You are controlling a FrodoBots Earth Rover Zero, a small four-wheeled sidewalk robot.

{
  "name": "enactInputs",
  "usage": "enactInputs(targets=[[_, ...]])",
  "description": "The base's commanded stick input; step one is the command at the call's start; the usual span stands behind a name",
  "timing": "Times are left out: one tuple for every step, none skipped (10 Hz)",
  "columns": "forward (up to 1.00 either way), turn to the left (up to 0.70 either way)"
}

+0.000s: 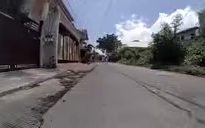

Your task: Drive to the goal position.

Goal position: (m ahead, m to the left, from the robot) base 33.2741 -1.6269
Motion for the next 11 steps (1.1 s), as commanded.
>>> enactInputs(targets=[[1.0, -0.01], [1.0, -0.01], [1.0, -0.02], [1.0, -0.03], [1.0, -0.01], [1.0, -0.01], [1.0, -0.01], [1.0, -0.05], [1.0, -0.09], [1.0, -0.13], [1.0, -0.2]])
